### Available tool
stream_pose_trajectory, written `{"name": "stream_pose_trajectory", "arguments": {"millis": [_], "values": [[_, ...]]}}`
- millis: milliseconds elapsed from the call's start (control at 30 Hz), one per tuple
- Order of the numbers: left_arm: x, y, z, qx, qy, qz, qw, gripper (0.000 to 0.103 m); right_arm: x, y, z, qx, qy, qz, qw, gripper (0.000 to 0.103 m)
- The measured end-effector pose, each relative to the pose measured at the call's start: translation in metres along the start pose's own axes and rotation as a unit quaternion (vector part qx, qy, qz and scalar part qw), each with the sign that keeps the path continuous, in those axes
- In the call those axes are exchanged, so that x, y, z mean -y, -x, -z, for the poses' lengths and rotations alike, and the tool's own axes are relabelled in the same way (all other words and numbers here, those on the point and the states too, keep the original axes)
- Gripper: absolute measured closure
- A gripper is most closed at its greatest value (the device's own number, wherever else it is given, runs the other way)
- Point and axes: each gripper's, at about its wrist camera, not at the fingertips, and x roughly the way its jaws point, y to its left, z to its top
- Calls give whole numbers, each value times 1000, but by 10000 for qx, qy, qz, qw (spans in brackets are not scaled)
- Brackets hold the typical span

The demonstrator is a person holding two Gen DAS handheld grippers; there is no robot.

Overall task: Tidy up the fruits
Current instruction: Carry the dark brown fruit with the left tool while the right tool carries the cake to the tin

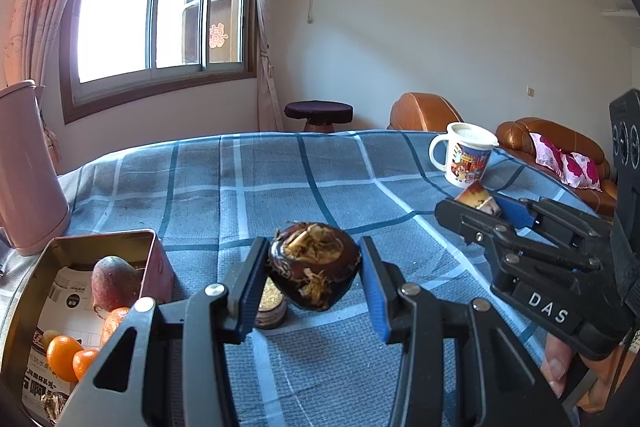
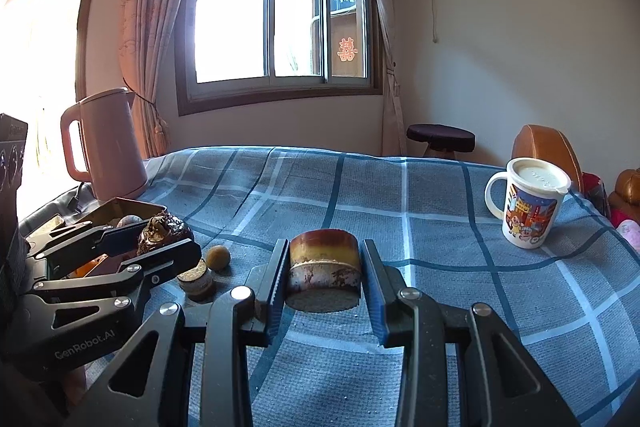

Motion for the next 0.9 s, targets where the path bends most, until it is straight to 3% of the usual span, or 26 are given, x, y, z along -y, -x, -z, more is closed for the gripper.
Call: {"name": "stream_pose_trajectory", "arguments": {"millis": [900], "values": [[2, 21, 3, 452, -191, -189, 9986, 57, -12, 19, 1, 456, 249, 53, 9986, 66]]}}
